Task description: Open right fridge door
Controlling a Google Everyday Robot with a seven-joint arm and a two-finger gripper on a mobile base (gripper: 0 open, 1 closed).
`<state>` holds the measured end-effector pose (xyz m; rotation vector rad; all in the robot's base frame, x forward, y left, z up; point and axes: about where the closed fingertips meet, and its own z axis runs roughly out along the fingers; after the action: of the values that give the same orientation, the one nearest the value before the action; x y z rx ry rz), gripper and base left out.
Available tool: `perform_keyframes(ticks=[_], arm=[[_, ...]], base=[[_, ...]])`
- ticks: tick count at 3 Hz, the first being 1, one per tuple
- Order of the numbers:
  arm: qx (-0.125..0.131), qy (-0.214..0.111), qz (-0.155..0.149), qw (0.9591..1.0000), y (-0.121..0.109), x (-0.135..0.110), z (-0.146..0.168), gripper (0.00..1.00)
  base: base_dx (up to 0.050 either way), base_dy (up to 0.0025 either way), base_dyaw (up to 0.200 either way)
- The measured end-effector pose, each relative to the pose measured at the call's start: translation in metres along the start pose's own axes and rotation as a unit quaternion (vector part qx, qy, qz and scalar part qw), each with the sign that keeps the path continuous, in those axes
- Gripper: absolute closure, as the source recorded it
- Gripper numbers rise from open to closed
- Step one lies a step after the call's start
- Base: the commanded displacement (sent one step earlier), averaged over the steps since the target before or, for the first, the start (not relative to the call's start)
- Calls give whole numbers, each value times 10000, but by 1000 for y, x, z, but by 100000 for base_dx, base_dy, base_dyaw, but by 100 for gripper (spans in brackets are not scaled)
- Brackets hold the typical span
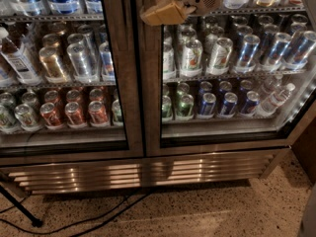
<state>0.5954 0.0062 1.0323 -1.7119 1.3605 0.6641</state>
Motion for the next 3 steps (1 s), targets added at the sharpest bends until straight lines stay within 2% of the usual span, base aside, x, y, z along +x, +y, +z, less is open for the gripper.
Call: perform_keyframes(ticks=[3], arm=[[30, -57, 84, 9999, -1, -2, -1, 100]], base=[[0, 0, 0]])
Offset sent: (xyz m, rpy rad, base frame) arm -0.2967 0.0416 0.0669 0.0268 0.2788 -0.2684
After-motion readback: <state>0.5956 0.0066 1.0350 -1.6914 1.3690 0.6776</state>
